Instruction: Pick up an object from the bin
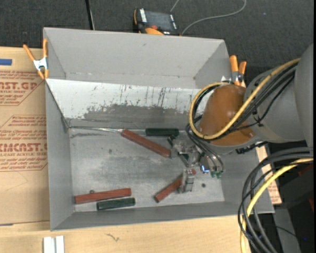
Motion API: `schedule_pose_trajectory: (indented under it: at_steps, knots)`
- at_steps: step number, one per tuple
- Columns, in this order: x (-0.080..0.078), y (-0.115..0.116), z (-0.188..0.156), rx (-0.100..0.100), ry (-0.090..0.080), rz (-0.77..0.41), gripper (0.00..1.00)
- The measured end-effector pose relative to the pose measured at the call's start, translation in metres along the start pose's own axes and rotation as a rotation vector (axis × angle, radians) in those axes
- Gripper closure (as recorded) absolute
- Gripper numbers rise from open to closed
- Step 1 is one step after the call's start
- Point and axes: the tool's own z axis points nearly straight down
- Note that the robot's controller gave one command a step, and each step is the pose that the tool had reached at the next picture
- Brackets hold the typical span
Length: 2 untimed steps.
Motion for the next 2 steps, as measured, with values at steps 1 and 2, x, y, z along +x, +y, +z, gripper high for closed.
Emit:
schedule_pose_trajectory:
  at_steps: [1,2]
  knots:
    - [0.0309,0.0166,0.0006,-0.001,0.007,-0.076,0.0]
    - [0.0301,0.0163,0.0001,-0.001,0.005,-0.076,1.0]
